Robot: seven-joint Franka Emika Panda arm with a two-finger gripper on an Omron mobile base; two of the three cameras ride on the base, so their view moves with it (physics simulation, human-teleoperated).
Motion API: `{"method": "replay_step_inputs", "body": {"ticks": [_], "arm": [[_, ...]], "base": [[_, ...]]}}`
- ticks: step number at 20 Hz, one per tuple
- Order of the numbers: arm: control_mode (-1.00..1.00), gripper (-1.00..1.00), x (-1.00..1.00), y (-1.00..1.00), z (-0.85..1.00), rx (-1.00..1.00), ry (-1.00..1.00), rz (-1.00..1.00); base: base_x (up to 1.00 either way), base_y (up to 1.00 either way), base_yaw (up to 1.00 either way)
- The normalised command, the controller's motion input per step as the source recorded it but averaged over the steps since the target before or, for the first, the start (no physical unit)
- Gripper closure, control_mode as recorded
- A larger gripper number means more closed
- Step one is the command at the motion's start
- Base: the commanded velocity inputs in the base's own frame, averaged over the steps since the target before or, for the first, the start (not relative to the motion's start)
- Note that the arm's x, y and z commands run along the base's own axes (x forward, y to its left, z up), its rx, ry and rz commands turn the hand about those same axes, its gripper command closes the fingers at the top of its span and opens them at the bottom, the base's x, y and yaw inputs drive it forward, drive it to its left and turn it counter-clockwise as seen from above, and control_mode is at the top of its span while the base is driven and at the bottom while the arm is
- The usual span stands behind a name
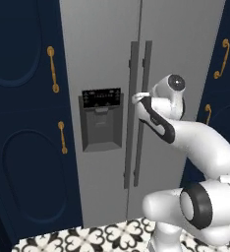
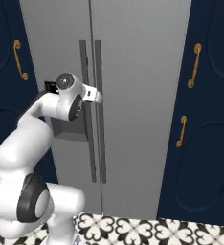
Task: Grab a lemon wedge from the fridge and one ice cube from the ice bowl, and put them in the glass of lemonade.
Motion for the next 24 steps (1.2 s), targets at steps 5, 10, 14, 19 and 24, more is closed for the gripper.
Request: {"method": "replay_step_inputs", "body": {"ticks": [5, 10, 14, 19, 24], "arm": [[-1.00, -1.00, 0.54, -0.04, -0.02, -0.02, 0.01, -0.05], [-1.00, -1.00, 0.48, -0.25, 0.00, 0.00, 0.02, -0.07], [-1.00, -1.00, 0.02, -0.49, -0.13, 0.03, 0.00, 0.00], [-1.00, -1.00, 0.38, 0.00, -0.26, 0.00, 0.03, 0.06], [-1.00, -1.00, 0.56, 0.00, -0.17, 0.00, 0.00, 0.05]], "base": [[0.00, 0.00, 0.00], [0.00, 0.00, 0.00], [0.00, 0.00, 0.00], [0.00, 0.00, 0.00], [0.00, 0.00, 0.00]]}}
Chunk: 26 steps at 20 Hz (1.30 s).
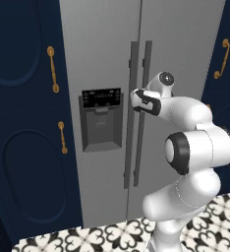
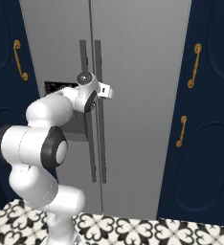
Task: Grab a lemon wedge from the fridge and one ice cube from the ice bowl, and put them in the glass of lemonade.
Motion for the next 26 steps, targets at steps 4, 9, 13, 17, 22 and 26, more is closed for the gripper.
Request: {"method": "replay_step_inputs", "body": {"ticks": [4, 9, 13, 17, 22, 26], "arm": [[-1.00, -1.00, 0.56, 0.00, -0.26, 0.00, 0.00, 0.04], [-1.00, -1.00, 0.55, 0.00, -0.17, 0.00, 0.00, 0.03], [-1.00, -1.00, 0.53, 0.00, -0.15, 0.00, 0.00, 0.02], [-1.00, 1.00, 0.18, 0.00, -0.02, 0.00, 0.02, 0.02], [-1.00, 1.00, 0.04, 0.00, 0.00, 0.00, 0.05, 0.00], [-1.00, 1.00, 0.10, 0.00, 0.00, 0.00, 0.00, 0.00]], "base": [[0.00, 0.00, 0.00], [0.00, 0.00, 0.00], [0.00, 0.00, 0.00], [0.00, 0.00, 0.00], [0.00, 0.00, 0.00], [0.00, 0.00, 0.00]]}}
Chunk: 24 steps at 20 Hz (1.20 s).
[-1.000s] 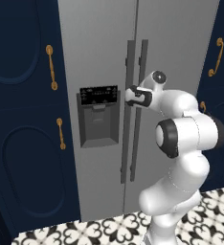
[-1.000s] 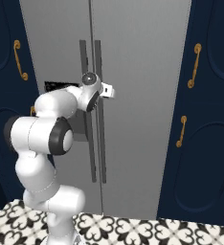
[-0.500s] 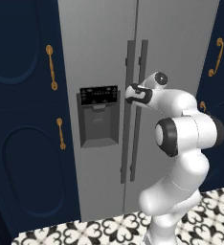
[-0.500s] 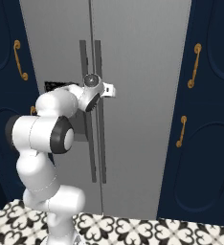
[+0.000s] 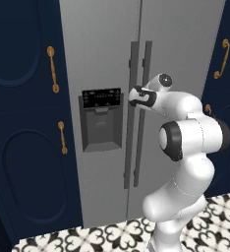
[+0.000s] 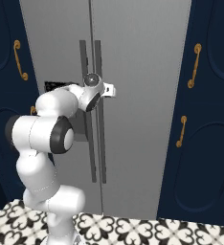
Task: Grab a lemon wedge from the fridge and one ice cube from the ice bowl, and put them in the glass of lemonade.
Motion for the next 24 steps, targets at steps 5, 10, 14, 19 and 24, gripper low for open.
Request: {"method": "replay_step_inputs", "body": {"ticks": [5, 10, 14, 19, 24], "arm": [[-1.00, 1.00, 0.07, -0.22, 0.00, -0.02, 0.00, -0.01], [-1.00, 1.00, -0.01, -0.70, 0.06, 0.00, 0.00, -0.07], [-1.00, 1.00, -0.18, -0.87, 0.10, 0.00, 0.00, -0.08], [-1.00, 1.00, -0.37, -0.99, 0.16, 0.00, 0.00, -0.08], [-1.00, 1.00, -0.60, -1.00, 0.22, 0.01, 0.00, -0.09]], "base": [[0.00, 0.00, 0.00], [0.00, 0.00, 0.00], [0.00, 0.00, 0.00], [0.00, 0.00, 0.00], [0.00, 0.00, 0.00]]}}
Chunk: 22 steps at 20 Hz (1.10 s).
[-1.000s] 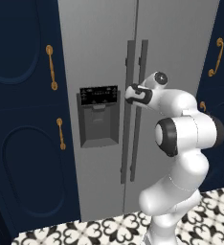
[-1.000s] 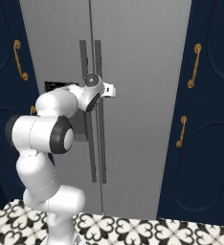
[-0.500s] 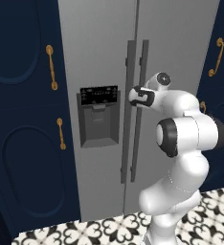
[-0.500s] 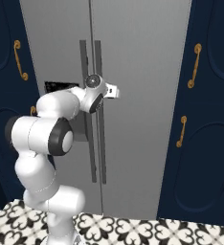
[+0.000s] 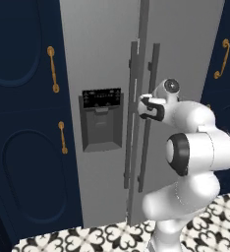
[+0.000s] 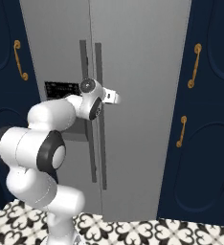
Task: Grab a lemon wedge from the fridge and one ice cube from the ice bowl, and put them in the glass of lemonade.
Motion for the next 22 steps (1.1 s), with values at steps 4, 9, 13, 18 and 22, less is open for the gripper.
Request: {"method": "replay_step_inputs", "body": {"ticks": [4, 9, 13, 18, 22], "arm": [[-1.00, 1.00, -0.62, -1.00, 0.16, 0.03, 0.00, -0.12], [-1.00, 1.00, -0.52, -1.00, 0.17, 0.03, 0.00, -0.15], [-1.00, 1.00, -0.28, -1.00, 0.12, 0.04, 0.05, -0.22], [-1.00, 1.00, -0.44, -1.00, 0.22, 0.08, 0.12, -0.26], [-1.00, 1.00, -0.44, -1.00, 0.02, 0.03, 0.07, -0.22]], "base": [[0.00, 0.00, 0.00], [0.00, 0.00, 0.00], [0.00, 0.00, 0.00], [0.00, 0.00, 0.00], [0.00, 0.00, 0.00]]}}
